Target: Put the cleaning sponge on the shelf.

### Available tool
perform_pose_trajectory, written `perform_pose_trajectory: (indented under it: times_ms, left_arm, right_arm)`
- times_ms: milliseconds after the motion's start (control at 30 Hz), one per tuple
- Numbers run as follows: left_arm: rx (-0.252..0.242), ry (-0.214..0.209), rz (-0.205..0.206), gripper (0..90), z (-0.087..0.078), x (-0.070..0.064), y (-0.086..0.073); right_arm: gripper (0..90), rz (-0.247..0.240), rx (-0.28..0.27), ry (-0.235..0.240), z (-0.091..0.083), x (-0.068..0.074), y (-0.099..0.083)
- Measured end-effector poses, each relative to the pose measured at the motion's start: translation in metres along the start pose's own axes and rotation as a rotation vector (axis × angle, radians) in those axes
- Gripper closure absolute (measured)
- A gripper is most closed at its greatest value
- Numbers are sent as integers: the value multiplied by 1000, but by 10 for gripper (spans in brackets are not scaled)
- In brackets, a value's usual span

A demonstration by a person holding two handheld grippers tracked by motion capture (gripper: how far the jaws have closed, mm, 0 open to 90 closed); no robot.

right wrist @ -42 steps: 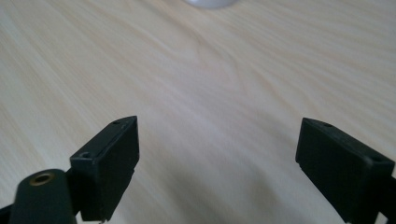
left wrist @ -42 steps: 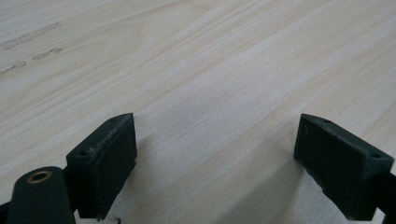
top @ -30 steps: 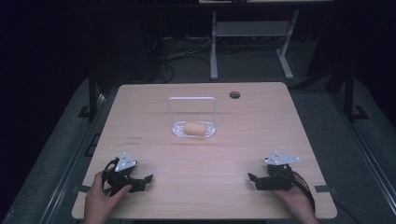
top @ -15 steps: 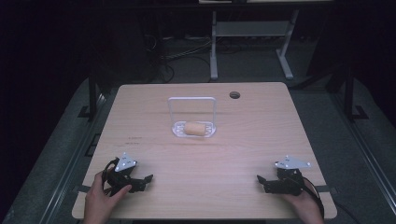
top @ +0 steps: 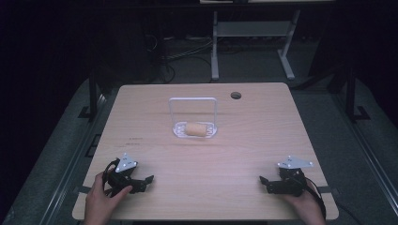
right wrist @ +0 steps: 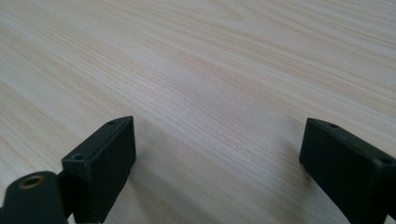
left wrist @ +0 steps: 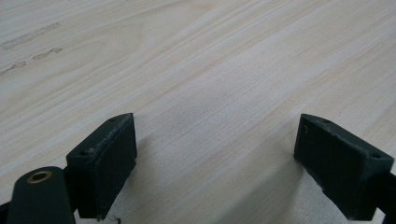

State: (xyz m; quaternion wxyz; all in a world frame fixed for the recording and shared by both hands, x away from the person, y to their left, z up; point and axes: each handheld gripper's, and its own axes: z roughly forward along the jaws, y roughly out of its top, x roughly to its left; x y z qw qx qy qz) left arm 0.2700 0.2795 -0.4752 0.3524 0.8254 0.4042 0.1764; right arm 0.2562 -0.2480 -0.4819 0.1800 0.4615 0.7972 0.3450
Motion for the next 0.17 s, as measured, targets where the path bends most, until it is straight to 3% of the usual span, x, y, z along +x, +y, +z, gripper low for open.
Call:
perform_pose_trajectory:
  times_ms: [167]
  left_arm:
    - [0,0,0,126,0,0,0]
  right_arm:
    - [102,1,0,0,0,0,0]
